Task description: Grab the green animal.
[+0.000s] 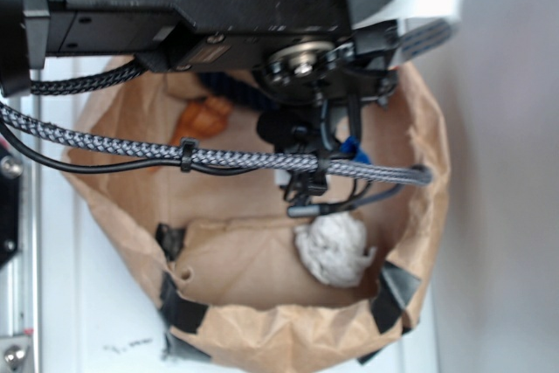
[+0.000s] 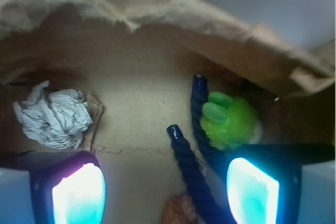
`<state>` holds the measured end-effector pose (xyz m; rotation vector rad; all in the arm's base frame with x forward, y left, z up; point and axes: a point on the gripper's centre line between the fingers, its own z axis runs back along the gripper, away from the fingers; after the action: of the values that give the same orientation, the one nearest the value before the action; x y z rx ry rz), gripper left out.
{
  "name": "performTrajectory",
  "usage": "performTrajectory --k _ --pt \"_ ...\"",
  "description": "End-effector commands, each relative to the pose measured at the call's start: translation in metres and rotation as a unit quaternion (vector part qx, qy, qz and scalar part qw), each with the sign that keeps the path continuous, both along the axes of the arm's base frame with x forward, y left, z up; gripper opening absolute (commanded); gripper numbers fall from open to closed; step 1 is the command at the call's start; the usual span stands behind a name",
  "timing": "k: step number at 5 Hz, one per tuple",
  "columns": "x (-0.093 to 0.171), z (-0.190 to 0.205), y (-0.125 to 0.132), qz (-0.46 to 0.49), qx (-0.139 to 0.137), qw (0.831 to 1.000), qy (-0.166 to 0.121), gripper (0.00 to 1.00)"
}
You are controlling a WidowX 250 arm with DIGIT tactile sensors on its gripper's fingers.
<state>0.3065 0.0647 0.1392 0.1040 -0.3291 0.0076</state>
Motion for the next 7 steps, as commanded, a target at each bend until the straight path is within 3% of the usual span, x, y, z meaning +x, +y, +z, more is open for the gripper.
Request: performTrajectory --k 1,2,3,5,7 --pt "0.002 -0.008 0.009 -0.007 0.033 0.999 -0.029 1.00" --pt "0.016 -0.023 0.014 0.004 0.029 1.000 0.006 1.00" --pt "0.034 -0.031 0.025 0.043 0.050 0.998 0.015 1.00" --pt "0.034 -0.021 0.044 0.065 0.053 0.996 -0.007 1.00" --pt "0.017 -0.005 0.042 0.042 0.048 0.998 -0.007 1.00"
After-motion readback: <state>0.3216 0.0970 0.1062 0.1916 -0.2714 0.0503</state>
